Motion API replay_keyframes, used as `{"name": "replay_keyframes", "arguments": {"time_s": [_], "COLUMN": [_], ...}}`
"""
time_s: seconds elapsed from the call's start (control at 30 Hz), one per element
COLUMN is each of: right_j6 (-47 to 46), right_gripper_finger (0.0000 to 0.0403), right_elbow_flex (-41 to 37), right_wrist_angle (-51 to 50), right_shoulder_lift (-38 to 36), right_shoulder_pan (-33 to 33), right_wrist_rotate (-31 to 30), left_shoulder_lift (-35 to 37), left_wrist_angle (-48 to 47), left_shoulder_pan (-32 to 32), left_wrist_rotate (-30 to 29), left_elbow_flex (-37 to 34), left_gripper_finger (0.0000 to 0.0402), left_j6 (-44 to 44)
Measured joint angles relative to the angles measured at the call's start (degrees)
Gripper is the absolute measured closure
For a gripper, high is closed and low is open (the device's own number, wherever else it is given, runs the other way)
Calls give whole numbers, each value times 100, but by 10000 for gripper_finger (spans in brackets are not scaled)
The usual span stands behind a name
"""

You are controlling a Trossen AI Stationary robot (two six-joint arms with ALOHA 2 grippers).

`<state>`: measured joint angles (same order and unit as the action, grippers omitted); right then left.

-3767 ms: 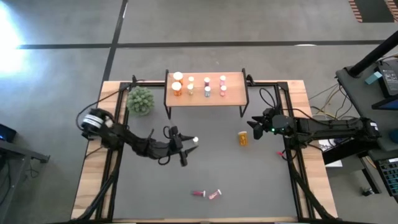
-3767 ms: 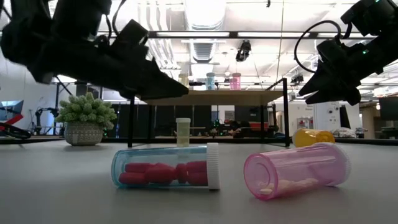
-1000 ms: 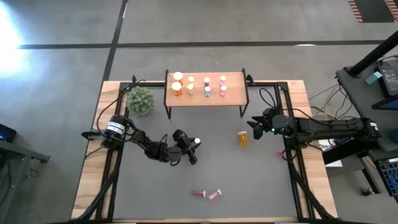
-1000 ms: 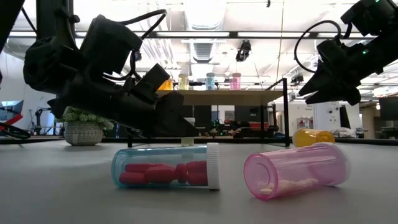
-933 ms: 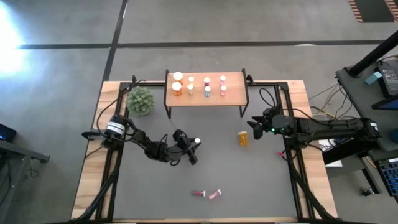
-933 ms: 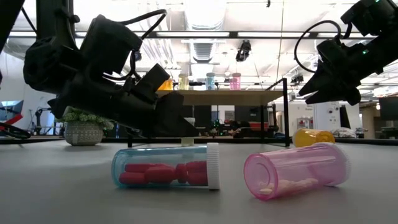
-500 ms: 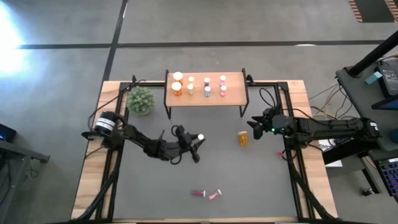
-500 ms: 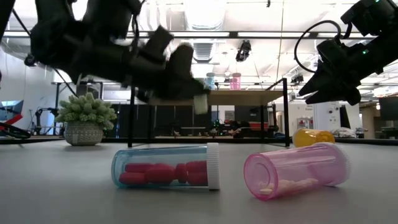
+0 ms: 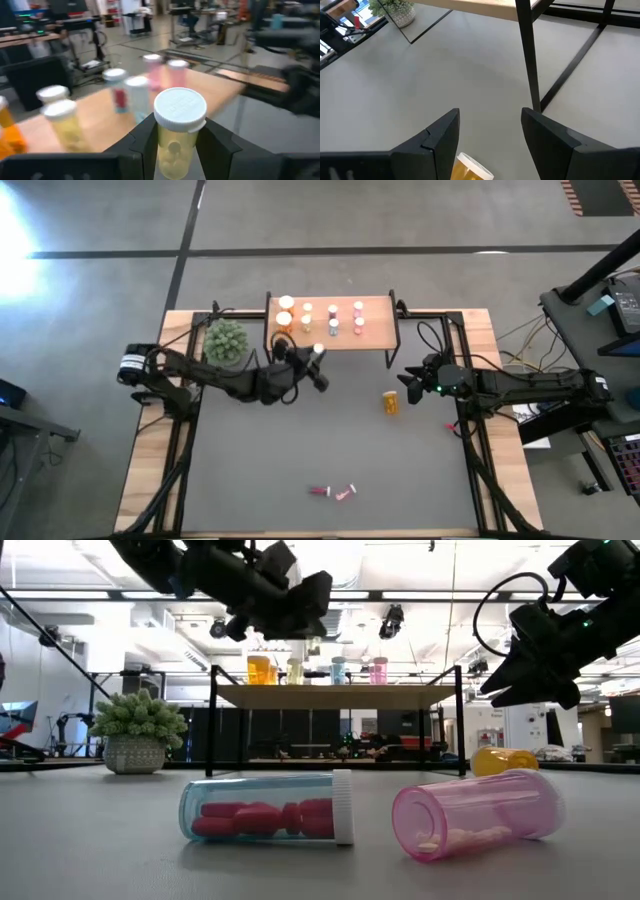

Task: Pick and place medicine bottles onto shelf by color
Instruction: Put the yellow pill bottle on the shelf aligned with the other yellow pill bottles

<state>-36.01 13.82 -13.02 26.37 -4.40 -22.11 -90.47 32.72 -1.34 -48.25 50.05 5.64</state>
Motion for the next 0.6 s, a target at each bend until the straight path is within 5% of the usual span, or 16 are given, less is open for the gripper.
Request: {"name": "replay_keyframes", "arguments": {"time_s": [0.6], "right_j6": [-2], "right_gripper_finger": [199], "right_elbow_flex": [0], "right_wrist_angle": [0], "right_shoulder_lift": [2], "right_shoulder_pan": [0], "right_wrist_rotate": [0], "left_shoulder_lift": [-24], "left_wrist_angle": [-158], "left_shoulder_pan": [722], "left_wrist_rotate": [-173], "left_elbow_flex": [-89], "left_gripper_finger": [302], "left_j6": [304]}}
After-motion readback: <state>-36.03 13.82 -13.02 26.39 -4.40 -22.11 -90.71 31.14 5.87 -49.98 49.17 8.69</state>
